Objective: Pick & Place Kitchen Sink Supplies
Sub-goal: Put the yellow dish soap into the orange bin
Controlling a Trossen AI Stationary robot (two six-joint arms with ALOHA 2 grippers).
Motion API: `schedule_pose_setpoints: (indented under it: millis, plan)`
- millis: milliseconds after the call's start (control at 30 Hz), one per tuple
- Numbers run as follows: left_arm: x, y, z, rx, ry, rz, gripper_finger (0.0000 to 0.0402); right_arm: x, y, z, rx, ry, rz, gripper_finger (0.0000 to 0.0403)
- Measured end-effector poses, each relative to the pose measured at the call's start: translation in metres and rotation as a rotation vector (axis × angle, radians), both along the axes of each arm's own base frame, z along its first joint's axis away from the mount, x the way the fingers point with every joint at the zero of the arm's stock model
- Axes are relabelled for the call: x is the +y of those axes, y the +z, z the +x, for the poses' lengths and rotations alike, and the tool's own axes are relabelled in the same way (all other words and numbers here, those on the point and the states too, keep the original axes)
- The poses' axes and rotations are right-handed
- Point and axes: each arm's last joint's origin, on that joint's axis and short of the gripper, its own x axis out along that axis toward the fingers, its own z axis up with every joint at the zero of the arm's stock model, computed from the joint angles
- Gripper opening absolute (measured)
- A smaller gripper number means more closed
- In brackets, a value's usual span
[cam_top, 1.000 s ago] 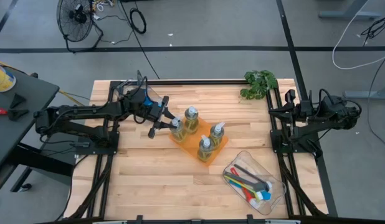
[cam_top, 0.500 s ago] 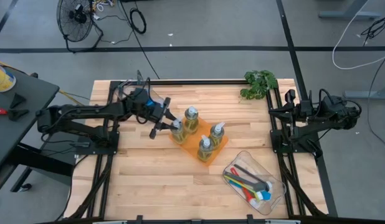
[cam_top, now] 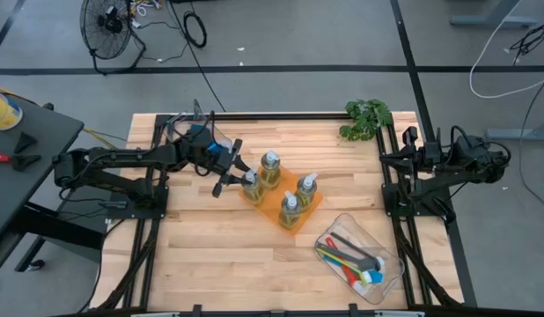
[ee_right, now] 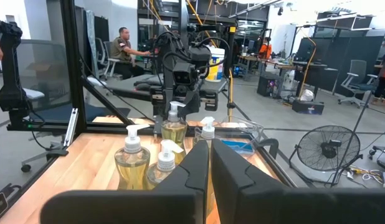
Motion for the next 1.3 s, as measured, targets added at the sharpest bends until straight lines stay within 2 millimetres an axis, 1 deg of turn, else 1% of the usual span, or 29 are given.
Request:
schedule_pose_setpoints:
  millis: [400,900,1033,1167,1300]
  plan:
    - [0.0001,0.0008,0.0002,-0.007,-0.001,0.012,0.0157,0.0000,0.0000,0.0000,0.000,0.000,0.000,0.0021]
    - [0.0003,0.0014,-0.0005,-0.004,0.016,0.006,0.0160,0.0000,0.0000,-0.0001,0.000,0.000,0.000,0.0021]
    - [0.0010,0.0014,-0.0002,0.006,0.050,-0.018,0.0164,0.0000,0.0000,-0.0001,0.000,0.000,0.000,0.0021]
    - [0.0011,0.0014,-0.0002,0.009,0.054,-0.026,0.0189,0.0000,0.0000,0.0000,0.000,0.000,0.000,0.0021]
    - [0.0010,0.0014,-0.0002,0.011,0.055,-0.033,0.0234,0.0000,0.0000,0.0000,0.000,0.000,0.000,0.0021]
